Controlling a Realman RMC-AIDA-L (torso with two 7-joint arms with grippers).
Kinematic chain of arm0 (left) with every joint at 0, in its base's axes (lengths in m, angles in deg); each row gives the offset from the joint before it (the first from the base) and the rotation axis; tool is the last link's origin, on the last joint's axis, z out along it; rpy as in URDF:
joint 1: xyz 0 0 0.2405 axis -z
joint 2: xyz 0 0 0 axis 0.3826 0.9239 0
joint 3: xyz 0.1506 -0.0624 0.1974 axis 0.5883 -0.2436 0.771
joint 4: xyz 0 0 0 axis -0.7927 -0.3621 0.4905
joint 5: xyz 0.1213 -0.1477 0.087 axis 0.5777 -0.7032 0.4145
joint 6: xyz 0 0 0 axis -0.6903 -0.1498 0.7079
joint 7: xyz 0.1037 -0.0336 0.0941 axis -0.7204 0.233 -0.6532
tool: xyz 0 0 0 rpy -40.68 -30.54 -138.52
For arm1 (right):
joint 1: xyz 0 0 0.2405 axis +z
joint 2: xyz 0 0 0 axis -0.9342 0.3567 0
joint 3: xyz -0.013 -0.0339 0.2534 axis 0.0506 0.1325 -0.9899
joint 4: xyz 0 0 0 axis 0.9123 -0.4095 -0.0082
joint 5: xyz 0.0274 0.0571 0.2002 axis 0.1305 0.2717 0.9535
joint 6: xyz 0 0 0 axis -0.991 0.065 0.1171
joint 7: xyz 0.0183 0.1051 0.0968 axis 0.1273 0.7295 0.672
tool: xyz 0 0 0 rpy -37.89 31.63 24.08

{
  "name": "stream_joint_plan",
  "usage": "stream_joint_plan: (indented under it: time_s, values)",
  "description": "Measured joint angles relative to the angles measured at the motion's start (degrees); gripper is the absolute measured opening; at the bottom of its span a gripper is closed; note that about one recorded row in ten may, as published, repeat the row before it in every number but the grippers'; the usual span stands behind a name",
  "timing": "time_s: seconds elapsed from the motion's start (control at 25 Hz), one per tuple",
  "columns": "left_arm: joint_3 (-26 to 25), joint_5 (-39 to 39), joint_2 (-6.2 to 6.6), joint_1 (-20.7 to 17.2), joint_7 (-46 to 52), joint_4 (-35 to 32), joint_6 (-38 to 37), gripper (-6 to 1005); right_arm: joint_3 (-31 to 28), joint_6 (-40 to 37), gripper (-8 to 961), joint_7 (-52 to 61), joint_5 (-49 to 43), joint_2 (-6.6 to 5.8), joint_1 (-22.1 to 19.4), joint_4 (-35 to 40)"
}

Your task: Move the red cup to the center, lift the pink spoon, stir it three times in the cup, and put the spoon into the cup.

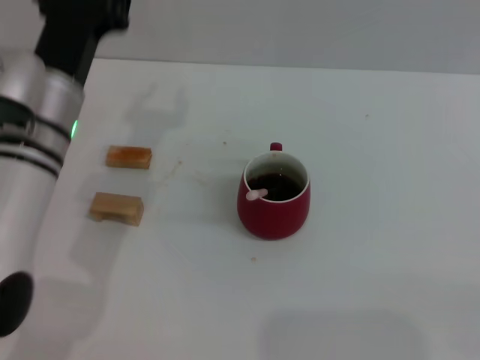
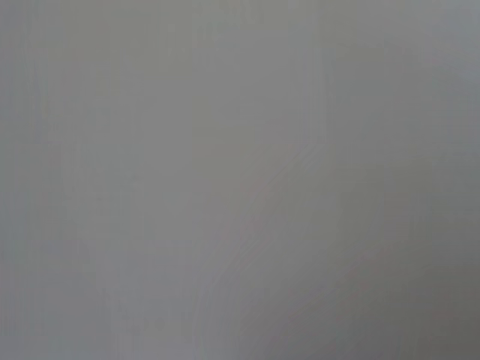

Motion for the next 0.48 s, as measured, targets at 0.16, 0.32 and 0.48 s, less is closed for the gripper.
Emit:
stream_joint_plan:
  time_s: [0.16,0.32,0.48]
  values:
    - [-0.1,0.2,0.3,1.9,7.3,-12.7,-0.2,523,1.5,-0.4,0,0.0,0.0,-0.06,0.6,0.2]
    - [-1.1,0.2,0.35,2.0,14.7,-18.2,-0.6,613,2.8,-0.9,0,-0.2,0.0,-0.04,0.8,0.3]
    - [-1.8,0.4,0.07,2.2,14.4,-22.0,-2.0,703,3.6,-1.0,0,-0.2,0.0,0.0,1.1,0.3]
